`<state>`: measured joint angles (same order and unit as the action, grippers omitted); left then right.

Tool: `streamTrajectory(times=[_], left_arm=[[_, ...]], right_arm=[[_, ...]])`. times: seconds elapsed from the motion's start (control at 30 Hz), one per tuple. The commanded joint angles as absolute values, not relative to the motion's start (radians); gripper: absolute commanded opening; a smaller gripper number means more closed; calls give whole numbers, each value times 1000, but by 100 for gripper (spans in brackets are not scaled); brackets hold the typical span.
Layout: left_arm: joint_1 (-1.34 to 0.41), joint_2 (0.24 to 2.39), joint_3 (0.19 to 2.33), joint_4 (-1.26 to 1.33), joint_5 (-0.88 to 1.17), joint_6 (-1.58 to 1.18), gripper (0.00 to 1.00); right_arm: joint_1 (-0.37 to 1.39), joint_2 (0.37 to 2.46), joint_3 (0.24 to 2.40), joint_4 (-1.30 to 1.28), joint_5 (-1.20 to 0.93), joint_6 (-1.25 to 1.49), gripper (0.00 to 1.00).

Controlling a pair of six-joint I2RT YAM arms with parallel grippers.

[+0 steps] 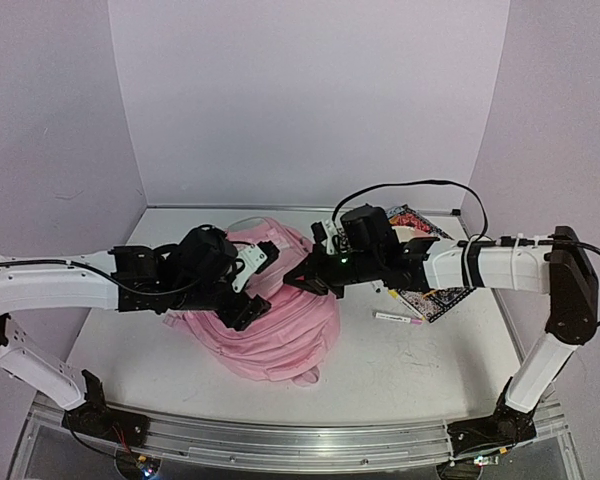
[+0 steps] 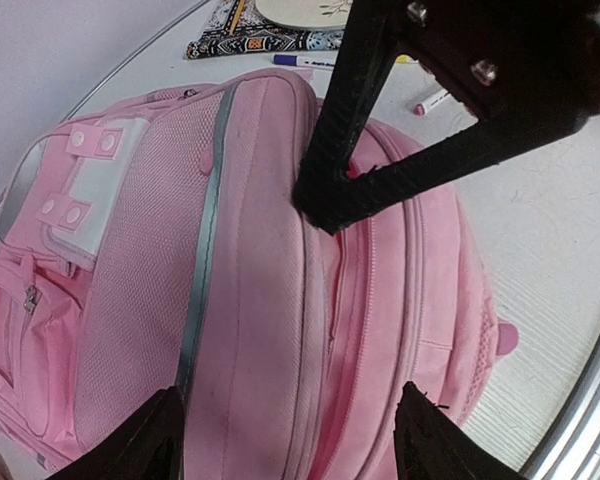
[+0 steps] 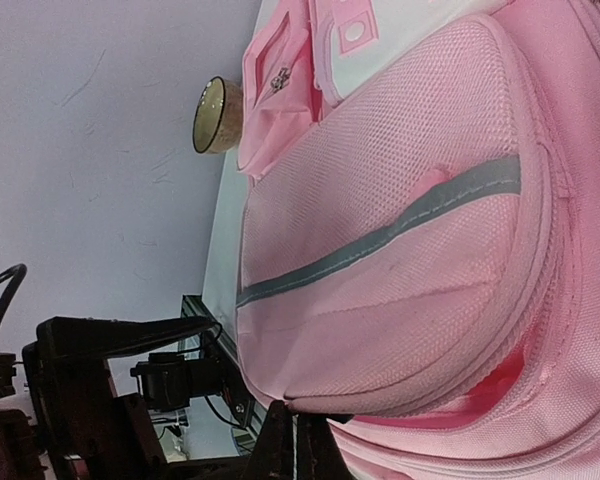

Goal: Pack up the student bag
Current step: Pick up the upper front pocket of the student bag.

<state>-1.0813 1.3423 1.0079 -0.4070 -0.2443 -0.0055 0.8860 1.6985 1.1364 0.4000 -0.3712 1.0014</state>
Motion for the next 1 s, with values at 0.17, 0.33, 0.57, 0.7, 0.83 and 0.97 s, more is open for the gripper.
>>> streamTrajectory(times=[0.17,0.33,0.57,0.7,0.83,0.97], left_arm=[[-1085,1438,1039,-293,-493,91,65],[-1085,1459,1037,-280,-543,79,42],[-1083,1417,1048,-275,-546,82,0],[-1083,1384,1068,-273,-573,99,0],[-1083,1358,1070,-268,-622,108,0],[-1083,1335,1050,-250,-618,101,0]], right_arm=[[886,1687,1207,459,-412,1002,0],[886,1687,1207,459,-413,1002,0],[887,1643,1186,391,-356,927,2],[878,1575,1189,251,-278,820,16],[830,1492,1177,66,-144,724,31],[764,1452,1155,-78,-8,634,42]])
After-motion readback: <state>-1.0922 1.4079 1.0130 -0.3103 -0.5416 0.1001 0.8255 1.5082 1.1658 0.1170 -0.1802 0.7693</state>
